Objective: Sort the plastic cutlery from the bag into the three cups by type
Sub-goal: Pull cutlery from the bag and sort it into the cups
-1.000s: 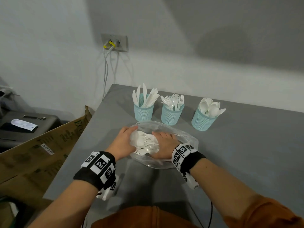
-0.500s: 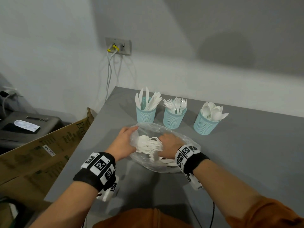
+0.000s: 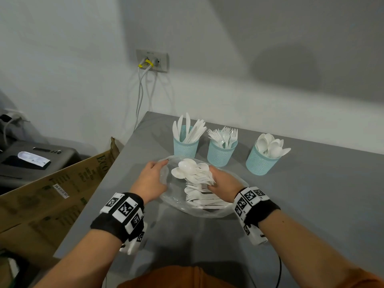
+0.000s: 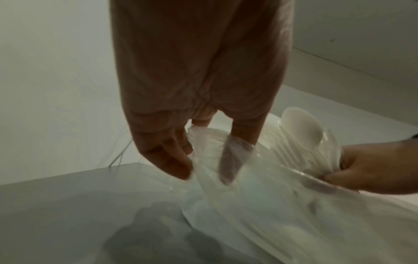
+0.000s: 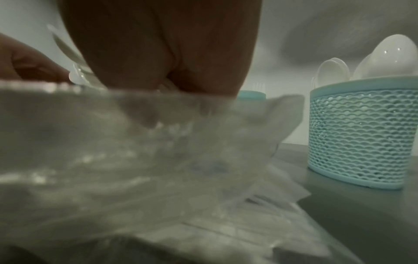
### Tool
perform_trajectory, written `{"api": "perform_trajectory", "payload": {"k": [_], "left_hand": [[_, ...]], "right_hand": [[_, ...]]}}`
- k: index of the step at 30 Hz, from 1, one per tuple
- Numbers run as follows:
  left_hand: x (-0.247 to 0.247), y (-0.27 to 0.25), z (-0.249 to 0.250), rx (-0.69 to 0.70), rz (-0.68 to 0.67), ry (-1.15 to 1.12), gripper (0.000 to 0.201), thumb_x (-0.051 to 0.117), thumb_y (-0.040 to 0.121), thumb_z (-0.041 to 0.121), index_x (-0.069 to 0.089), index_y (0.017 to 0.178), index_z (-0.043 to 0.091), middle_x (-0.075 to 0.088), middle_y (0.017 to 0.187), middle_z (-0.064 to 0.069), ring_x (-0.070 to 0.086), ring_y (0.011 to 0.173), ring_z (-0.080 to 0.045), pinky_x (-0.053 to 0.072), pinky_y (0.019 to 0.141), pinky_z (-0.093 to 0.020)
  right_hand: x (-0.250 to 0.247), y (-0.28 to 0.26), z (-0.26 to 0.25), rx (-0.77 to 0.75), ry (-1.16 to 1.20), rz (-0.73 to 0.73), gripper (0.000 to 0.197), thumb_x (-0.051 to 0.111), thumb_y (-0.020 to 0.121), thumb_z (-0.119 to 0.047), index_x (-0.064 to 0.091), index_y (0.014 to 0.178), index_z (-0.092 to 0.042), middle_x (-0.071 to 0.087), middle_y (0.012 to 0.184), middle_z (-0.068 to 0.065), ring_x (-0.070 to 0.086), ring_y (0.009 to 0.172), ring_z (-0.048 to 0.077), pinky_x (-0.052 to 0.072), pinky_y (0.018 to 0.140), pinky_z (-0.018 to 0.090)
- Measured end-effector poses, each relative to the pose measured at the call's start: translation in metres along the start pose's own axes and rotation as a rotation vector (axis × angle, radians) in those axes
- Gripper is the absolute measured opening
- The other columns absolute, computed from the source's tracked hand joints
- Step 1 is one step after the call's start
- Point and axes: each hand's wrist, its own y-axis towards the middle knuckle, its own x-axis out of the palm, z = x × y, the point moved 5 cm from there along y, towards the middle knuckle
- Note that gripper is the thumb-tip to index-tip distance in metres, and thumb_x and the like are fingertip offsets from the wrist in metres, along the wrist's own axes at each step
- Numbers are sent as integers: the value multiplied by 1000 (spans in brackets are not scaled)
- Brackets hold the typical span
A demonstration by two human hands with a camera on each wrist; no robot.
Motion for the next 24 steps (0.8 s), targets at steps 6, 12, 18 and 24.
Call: {"api": "perform_trajectory", "payload": {"k": [6,12,18,24], "left_hand": [[-15,-4,34,190,203,-236,36,50,90,10,62,118,30,55,106,10,51,90,0,41,89,-18],[-8,1,39,107,126,-532,26,48,97,12,64,118,13,68,91,-11,62,77,-17,55,82,-31],[-7,0,51,133,128,-759,32,48,98,13,48,130,17,61,104,-9,65,79,-18,59,70,-25],[1,-2,58,116,-22,-545,53,60,82,-5,46,128,16,53,122,-2,56,103,-16,49,79,-13]], "right_hand": [[0,0,-9,-69,261,33,56,58,88,-15,32,138,-21,57,115,-5,52,100,11,37,86,21],[0,5,-9,-69,341,110,49,63,86,-27,42,130,-26,62,112,-9,60,100,14,47,90,32],[-5,10,-23,-81,370,212,47,52,82,-50,53,120,-24,68,109,-2,64,98,18,51,89,38],[-40,6,-50,-117,696,366,14,58,90,-22,63,101,-15,68,88,-1,64,83,11,47,75,26]]}}
